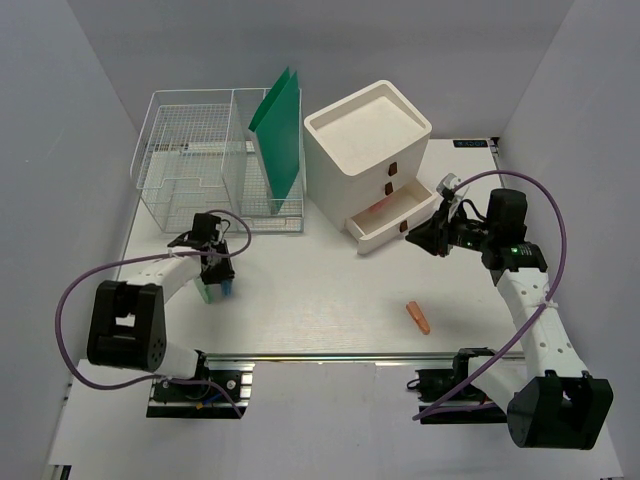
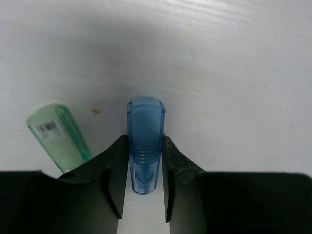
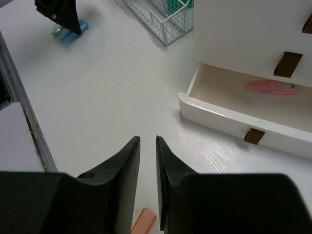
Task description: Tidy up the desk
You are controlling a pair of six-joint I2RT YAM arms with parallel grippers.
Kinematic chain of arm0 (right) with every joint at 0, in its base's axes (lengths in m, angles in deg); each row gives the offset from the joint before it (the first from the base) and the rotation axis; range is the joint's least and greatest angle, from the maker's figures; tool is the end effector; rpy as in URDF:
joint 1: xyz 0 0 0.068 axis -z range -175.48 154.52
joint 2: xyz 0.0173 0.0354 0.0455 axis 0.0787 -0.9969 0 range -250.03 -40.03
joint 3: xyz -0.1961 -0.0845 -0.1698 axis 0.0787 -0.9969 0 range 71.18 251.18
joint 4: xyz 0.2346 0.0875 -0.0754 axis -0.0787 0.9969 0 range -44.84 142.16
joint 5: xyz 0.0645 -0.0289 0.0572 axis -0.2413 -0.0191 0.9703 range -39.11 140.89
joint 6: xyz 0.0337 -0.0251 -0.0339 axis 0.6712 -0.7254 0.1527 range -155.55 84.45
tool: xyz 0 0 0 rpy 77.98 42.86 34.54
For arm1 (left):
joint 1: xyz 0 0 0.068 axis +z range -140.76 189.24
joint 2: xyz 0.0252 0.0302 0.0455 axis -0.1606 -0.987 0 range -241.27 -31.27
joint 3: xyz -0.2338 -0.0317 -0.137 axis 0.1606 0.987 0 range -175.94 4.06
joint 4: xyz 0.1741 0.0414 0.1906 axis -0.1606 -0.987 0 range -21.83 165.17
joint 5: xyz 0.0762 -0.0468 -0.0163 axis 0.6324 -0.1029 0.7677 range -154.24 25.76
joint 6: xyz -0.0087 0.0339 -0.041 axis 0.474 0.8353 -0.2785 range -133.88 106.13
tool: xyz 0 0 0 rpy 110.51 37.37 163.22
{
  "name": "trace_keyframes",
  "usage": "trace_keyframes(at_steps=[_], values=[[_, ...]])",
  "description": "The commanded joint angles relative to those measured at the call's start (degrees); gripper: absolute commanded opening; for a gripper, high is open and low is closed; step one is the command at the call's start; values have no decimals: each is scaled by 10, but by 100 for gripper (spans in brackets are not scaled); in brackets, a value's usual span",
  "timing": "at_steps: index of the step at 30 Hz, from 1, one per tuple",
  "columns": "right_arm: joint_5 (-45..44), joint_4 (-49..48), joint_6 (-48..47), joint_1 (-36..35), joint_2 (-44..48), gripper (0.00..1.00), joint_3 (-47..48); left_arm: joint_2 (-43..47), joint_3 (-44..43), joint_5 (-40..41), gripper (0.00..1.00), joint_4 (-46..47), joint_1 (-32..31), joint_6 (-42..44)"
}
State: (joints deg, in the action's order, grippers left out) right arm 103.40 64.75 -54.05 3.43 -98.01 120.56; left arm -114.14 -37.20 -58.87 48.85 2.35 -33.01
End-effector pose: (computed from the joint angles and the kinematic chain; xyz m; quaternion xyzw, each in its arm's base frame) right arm 0.2151 0.0324 0.3147 -0.3547 0.7197 0.3054 0.5128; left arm 0.2500 -0.0270 0.1562 -0.1135 0.9739 0.0018 0.1966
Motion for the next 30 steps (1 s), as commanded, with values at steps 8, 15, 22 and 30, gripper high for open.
trace_keyframes(at_steps=[8, 15, 22, 30], values=[[21, -2, -9, 4, 3, 32, 19, 246, 40, -262, 0, -22, -32, -1], [-11, -17, 0, 22, -1, 25, 15, 294, 9, -421, 0, 36, -82, 15], [-96, -69, 55, 53, 1, 0, -9, 142, -141, -348, 0, 100, -216, 38], [-159, -112, 86, 100, 11, 0, -33, -40, -345, -190, 0, 96, -360, 211]])
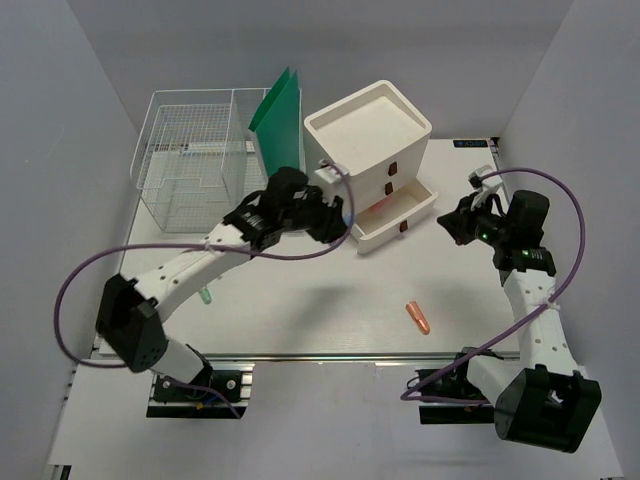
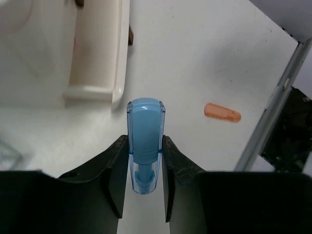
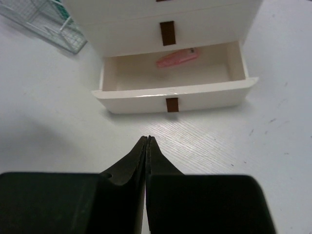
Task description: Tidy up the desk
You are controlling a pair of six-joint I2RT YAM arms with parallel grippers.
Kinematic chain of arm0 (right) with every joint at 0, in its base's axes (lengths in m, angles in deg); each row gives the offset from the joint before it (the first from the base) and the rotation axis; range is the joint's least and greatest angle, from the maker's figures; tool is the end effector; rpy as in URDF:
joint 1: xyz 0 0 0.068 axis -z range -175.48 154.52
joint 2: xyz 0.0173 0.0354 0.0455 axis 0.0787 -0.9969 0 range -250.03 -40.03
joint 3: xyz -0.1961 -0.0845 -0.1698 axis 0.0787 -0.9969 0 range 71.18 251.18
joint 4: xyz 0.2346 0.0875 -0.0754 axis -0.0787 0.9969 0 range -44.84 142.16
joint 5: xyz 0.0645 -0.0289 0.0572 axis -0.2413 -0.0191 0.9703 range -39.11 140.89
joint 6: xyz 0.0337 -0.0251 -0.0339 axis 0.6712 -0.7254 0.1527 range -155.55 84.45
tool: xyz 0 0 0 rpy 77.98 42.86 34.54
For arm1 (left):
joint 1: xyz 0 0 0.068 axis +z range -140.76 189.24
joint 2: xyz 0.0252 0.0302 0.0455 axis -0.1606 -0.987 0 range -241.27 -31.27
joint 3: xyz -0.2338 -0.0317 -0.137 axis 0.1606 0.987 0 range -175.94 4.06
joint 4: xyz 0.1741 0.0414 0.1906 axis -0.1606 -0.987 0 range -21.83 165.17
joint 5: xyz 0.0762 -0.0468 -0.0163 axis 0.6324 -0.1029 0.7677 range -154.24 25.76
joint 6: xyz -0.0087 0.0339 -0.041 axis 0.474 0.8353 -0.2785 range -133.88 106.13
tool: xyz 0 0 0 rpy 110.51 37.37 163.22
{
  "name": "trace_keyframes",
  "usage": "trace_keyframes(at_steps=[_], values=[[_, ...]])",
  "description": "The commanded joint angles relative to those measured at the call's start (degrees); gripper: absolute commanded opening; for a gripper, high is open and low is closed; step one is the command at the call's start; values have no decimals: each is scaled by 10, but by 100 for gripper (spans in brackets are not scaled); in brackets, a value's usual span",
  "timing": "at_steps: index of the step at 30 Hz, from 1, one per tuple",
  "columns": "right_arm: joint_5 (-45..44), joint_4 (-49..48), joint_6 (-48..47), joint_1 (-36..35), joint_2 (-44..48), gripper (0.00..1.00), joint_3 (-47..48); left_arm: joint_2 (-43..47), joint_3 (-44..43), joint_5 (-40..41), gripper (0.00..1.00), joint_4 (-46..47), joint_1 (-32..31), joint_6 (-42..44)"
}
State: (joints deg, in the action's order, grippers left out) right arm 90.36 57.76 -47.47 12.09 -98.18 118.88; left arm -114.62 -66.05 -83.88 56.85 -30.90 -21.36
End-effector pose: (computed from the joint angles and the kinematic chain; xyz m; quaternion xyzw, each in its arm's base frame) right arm 0.2270 -0.0073 0.3125 -0.2158 0.7775 0.1897 0.5594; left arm 0.2470 -0.2241 0.3217 0.3217 0.8019 -0.3304 0.3799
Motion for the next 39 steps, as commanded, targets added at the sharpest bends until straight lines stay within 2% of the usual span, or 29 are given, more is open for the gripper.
trace_keyframes(at_steps=[1, 7, 12, 18, 21, 24, 25, 28, 29, 32, 35, 39], values=[[-30, -43, 21, 19, 14, 0, -17, -63, -77, 58, 0, 27, -41, 110], [-11, -43, 20, 41, 13, 0, -20, -148, -122, 61, 0, 141, -59, 183], [7, -45, 21, 55, 15, 0, -22, -242, -195, 72, 0, 153, -65, 224], [15, -43, 17, 66, 17, 0, -24, -308, -240, 120, 2, 178, -65, 244], [22, -43, 17, 72, 20, 0, -24, -338, -259, 134, 8, 201, -65, 243], [28, -43, 16, 77, 20, 0, -24, -370, -296, 140, 21, 191, -65, 237], [29, -43, 16, 78, 19, 0, -24, -386, -317, 143, 31, 187, -65, 234], [31, -43, 15, 83, 20, 0, -25, -397, -333, 154, 40, 187, -71, 223], [33, -42, 13, 84, 20, 0, -24, -399, -333, 156, 47, 187, -71, 223], [40, -39, 9, 88, 19, 0, -25, -394, -333, 168, 60, 169, -76, 223], [49, -33, 2, 90, 15, 1, -23, -387, -337, 169, 63, 160, -76, 223], [56, -22, -14, 90, 8, 12, -23, -357, -326, 160, 63, 151, -76, 206]])
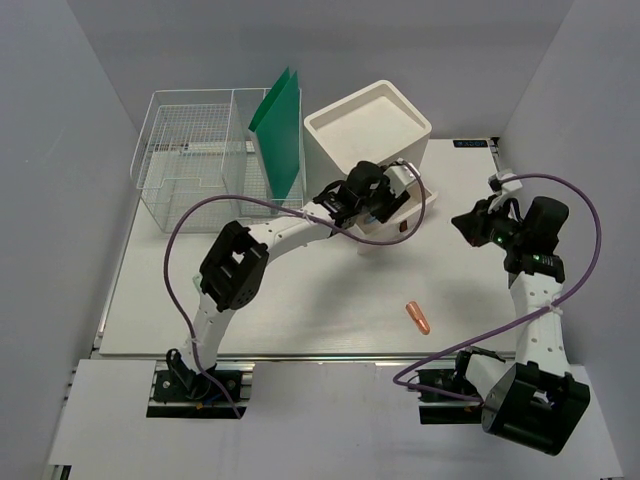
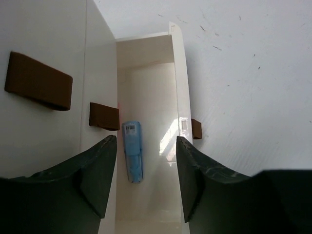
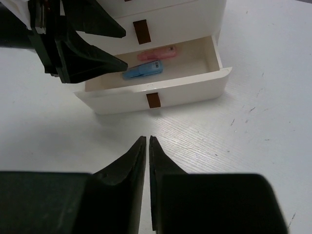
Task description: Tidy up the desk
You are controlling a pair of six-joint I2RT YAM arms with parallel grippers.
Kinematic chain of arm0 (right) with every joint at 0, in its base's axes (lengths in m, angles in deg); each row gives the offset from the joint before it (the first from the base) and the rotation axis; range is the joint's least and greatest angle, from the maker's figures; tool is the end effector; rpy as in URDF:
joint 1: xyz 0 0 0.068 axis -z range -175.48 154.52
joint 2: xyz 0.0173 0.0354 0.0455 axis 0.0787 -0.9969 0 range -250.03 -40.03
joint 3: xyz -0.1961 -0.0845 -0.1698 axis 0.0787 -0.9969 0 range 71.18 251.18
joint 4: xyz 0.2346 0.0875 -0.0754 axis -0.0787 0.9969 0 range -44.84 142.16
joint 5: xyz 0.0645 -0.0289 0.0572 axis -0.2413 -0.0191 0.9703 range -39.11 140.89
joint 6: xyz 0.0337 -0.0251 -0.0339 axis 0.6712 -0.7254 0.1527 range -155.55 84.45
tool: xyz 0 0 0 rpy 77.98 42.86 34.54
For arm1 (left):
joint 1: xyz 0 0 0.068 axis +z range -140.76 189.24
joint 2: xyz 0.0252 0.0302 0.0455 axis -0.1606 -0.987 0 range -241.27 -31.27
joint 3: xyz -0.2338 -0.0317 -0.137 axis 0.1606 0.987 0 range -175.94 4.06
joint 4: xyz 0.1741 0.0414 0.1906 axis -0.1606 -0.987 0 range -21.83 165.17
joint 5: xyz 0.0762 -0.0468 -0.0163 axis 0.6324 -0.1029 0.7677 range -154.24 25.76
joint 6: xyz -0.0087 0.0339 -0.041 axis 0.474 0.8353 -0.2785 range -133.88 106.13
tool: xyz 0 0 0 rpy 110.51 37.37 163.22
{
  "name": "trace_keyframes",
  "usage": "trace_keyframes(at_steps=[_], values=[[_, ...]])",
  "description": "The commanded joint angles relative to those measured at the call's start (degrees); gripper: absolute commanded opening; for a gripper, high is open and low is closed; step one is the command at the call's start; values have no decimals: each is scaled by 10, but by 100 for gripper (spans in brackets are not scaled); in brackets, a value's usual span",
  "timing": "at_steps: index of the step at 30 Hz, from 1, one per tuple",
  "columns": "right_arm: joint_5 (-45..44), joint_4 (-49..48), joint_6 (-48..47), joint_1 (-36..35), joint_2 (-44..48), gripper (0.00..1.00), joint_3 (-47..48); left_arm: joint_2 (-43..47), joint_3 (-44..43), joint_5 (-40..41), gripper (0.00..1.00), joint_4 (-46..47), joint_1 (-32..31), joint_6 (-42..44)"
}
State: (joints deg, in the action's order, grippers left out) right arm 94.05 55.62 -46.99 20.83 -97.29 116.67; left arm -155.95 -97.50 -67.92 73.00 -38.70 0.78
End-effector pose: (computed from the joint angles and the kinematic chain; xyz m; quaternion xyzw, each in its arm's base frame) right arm 0.2199 -0.0390 0.3064 -0.1720 0.7800 0.1721 0.5765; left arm 0.3453 -0.3863 0.2428 0.4533 0.7125 -0.1792 0.5047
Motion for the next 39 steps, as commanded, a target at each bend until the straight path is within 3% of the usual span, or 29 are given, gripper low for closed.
trace_keyframes(at_steps=[1, 4, 8, 10, 13, 15, 16, 17, 20, 23, 29, 30, 32, 39], values=[[31, 1, -35, 3, -5, 16, -2, 72, -1, -16, 61, -6, 2, -23], [89, 59, -119, 4, -32, 29, 17, 160, 85, -54, 51, 16, -3, -72], [100, 173, -197, -11, -82, 28, 67, 299, 217, -61, 23, -12, 10, -181], [68, 191, -228, -19, -88, 29, 72, 396, 301, -19, 5, -47, 15, -211], [10, 219, -262, -56, -83, 30, 44, 527, 420, 22, 0, -72, 15, -241], [-39, 253, -277, -93, -82, 30, 35, 581, 458, 87, 7, -99, 22, -270], [-56, 260, -277, -102, -81, 30, 33, 605, 485, 111, 19, -132, 28, -279], [-74, 261, -264, -120, -77, 31, 29, 650, 500, 160, 46, -147, 28, -298], [-154, 282, -253, -188, -74, 43, 19, 724, 544, 232, 78, -189, 33, -330], [-229, 316, -247, -242, -109, 54, 14, 776, 577, 285, 85, -214, 38, -336], [-361, 294, -212, -319, -130, 55, -31, 871, 643, 331, 86, -191, 38, -322], [-366, 301, -214, -324, -133, 61, -29, 891, 645, 342, 86, -193, 38, -320], [-375, 321, -214, -341, -145, 62, -21, 908, 653, 356, 86, -191, 38, -316], [-377, 358, -211, -379, -163, 80, -9, 935, 662, 363, 86, -183, 38, -320]])
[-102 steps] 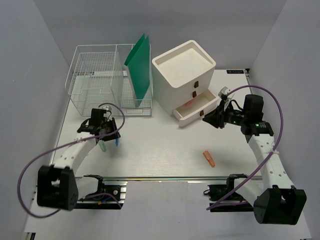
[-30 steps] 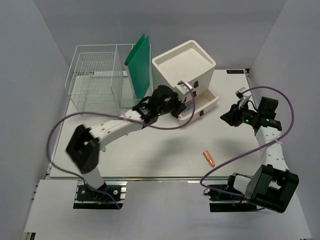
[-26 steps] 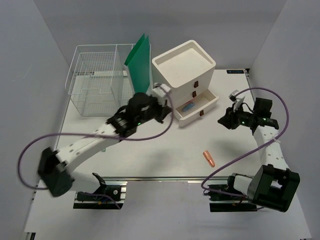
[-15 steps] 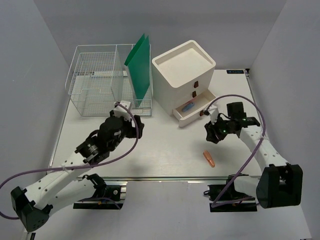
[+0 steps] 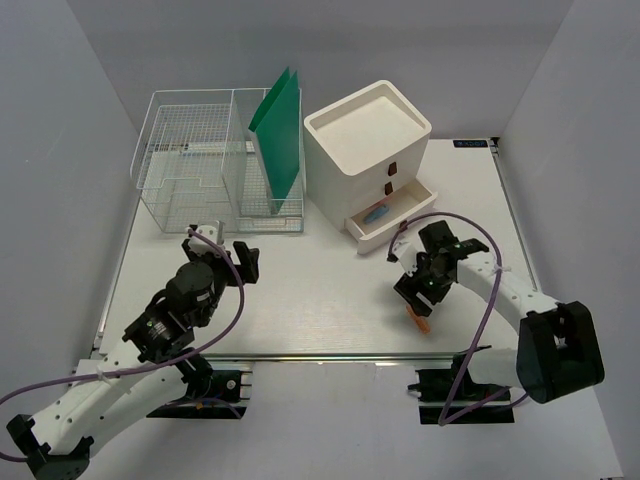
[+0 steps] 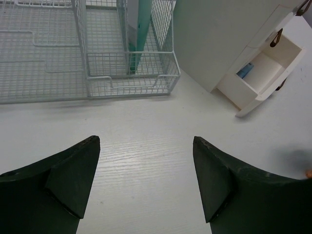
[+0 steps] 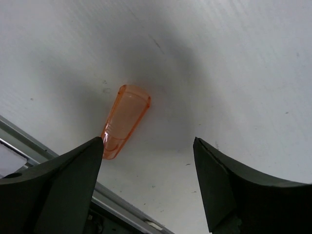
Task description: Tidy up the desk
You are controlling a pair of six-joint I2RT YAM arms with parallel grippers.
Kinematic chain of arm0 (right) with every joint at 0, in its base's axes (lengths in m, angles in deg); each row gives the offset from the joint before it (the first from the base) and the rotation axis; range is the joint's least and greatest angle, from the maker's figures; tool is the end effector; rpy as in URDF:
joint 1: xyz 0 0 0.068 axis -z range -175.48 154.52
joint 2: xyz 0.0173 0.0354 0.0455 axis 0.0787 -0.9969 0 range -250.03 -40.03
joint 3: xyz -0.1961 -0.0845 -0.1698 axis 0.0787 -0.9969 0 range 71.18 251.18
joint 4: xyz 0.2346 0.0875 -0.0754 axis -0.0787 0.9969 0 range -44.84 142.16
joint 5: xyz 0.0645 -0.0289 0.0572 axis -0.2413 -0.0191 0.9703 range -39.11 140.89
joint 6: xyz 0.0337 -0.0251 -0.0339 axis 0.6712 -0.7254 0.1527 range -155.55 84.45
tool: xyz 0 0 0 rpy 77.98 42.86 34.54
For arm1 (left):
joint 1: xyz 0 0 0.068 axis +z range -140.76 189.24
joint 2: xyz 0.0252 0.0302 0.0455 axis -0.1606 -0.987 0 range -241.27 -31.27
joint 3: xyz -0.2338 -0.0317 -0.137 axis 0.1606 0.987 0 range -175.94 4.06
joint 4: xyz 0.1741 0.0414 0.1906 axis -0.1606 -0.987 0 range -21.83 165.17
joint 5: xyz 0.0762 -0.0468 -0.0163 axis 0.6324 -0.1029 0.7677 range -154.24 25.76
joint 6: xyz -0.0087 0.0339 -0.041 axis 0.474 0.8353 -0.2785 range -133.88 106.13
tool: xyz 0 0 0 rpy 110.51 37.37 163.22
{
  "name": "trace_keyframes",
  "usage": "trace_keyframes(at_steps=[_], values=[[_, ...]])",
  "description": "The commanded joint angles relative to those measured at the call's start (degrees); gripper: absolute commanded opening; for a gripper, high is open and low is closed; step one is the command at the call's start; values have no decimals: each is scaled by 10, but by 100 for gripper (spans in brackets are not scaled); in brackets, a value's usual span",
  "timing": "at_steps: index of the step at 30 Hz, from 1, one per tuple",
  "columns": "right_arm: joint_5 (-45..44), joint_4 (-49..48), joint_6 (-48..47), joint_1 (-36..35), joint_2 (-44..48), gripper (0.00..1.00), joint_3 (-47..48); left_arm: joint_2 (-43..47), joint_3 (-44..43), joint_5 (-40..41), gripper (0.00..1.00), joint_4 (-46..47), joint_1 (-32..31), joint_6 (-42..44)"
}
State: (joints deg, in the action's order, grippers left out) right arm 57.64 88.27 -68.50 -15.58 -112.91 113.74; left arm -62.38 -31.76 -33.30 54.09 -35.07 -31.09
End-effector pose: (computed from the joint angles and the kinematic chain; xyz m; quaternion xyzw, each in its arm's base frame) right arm 0.2008 0.0779 0.1890 -0.4487 0.8801 0.0418 0.1494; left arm 0.1082 -0.0803 0.3004 0.0254 0.7876 -0.1119 0.6054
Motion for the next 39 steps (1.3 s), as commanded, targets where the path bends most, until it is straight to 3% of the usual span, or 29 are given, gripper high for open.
trace_keyframes(at_steps=[1, 6, 25, 31, 34, 39], values=[[-7, 36, 0, -21, -12, 81, 21, 0, 4, 17, 86, 4, 2, 0], [-1, 38, 0, -52, -36, 78, 25, 4, 4, 14, 86, 5, 2, 1], [-116, -25, 47, -111, -103, 62, 0, 23, 5, 19, 86, 6, 2, 6], [-151, -62, 51, -111, -118, 40, -41, 21, 5, 16, 86, 7, 2, 8], [-148, -73, 50, -108, -121, 22, -44, 20, 6, 18, 86, 7, 2, 8], [-153, -73, 28, -99, -91, 9, 3, 17, 7, 19, 86, 9, 2, 8]])
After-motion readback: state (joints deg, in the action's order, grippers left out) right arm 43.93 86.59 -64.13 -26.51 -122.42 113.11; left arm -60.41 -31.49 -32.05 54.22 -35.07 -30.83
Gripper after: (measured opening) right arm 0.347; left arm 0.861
